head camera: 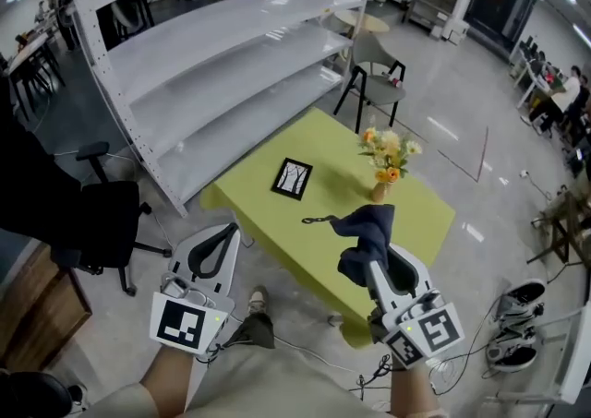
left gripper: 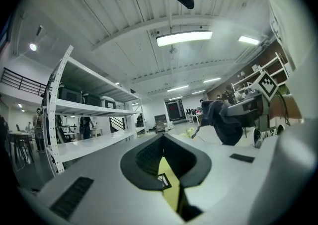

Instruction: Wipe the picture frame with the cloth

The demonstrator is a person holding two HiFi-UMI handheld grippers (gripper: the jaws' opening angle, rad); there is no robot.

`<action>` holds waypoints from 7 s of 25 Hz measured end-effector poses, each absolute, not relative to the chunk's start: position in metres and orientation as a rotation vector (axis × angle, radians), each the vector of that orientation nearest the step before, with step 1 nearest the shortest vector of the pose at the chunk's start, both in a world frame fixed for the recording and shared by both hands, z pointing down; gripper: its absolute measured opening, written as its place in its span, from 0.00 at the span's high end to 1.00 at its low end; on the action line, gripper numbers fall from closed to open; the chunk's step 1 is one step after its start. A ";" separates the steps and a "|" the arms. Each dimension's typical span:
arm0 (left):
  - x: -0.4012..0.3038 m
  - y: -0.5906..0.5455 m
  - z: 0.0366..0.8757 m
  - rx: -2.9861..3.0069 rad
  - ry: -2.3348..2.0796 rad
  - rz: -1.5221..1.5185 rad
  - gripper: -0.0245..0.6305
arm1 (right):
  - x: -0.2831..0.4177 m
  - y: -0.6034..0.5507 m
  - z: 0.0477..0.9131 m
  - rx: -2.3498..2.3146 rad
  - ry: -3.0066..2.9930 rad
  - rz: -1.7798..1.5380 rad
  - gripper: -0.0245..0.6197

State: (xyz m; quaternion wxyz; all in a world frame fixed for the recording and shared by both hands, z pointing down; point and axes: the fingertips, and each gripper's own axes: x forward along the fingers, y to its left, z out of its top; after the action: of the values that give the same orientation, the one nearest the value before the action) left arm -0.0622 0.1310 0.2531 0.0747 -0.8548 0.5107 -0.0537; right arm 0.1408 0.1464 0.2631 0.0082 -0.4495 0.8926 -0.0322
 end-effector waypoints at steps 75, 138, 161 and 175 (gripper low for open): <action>-0.033 -0.226 0.667 -3.117 1.346 -1.217 0.95 | 0.019 -0.286 0.669 -1.436 3.417 -1.016 0.81; -0.039 -0.201 0.679 -3.244 1.363 -1.178 0.95 | -0.017 -0.217 0.673 -1.357 3.510 -1.092 0.82; -0.060 -0.191 0.614 -3.223 1.419 -1.004 0.95 | 0.107 -0.164 0.587 -1.770 3.269 -0.886 0.82; -0.065 -0.173 0.421 -3.025 1.348 -0.493 0.95 | 0.106 -0.149 0.400 -1.754 3.015 -0.364 0.82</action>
State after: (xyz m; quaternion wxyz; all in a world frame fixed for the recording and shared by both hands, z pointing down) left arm -0.0645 -0.1734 0.4206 -0.1031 -0.8987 0.4005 -0.1463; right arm 0.1057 -0.1487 0.3999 -0.1818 -0.4918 0.8454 -0.1019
